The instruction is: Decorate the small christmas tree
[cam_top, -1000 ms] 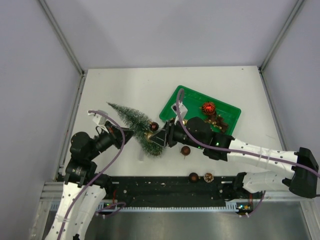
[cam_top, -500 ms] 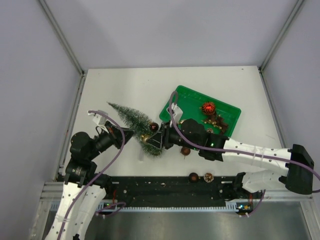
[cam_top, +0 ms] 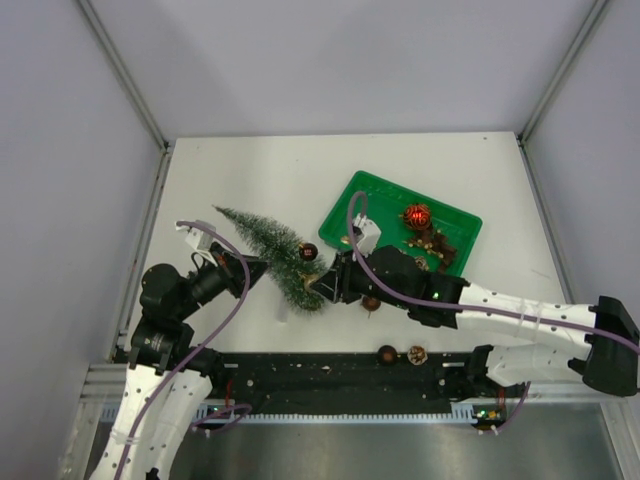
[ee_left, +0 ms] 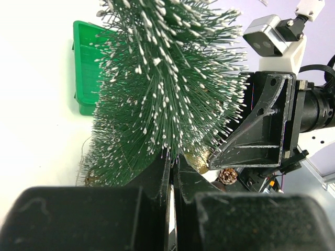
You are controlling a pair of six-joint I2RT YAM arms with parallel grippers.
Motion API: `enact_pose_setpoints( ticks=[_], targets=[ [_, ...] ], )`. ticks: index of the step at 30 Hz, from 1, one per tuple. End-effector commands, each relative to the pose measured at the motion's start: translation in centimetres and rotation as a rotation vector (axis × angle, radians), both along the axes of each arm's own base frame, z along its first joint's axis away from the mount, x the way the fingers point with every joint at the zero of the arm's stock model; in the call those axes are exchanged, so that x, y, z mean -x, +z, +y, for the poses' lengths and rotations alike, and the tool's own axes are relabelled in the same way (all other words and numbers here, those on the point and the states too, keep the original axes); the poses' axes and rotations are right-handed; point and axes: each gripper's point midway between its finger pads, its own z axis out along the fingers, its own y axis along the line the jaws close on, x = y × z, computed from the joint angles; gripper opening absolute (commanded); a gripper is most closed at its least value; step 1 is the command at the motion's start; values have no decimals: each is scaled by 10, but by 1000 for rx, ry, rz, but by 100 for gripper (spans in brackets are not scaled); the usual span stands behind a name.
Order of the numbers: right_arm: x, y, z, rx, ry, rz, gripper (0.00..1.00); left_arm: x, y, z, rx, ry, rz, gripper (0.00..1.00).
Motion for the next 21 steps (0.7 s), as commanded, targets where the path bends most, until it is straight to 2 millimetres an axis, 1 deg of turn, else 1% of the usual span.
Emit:
enact_pose_setpoints(
  ticks=[1, 8, 11, 16, 17, 21],
  targets=[
    [-1, 14, -7, -25, -25, -34, 19, 4, 19, 0, 25, -6, -76, 0],
    [-1, 23, -1, -44, -9, -49, 19, 4, 21, 0, 29, -6, -75, 0],
    [-6, 27, 2, -42, -16, -67, 19, 4, 21, 0, 29, -9, -76, 0],
    [-13, 39, 17, -37, -5, -97, 19, 5, 24, -1, 32, -14, -83, 0],
    [-15, 47, 22, -61, -3, -114, 19, 4, 23, -1, 32, -14, -80, 0],
    [-19, 50, 32, -61, 3, -125, 20, 5, 24, -2, 29, -20, -85, 0]
  ],
)
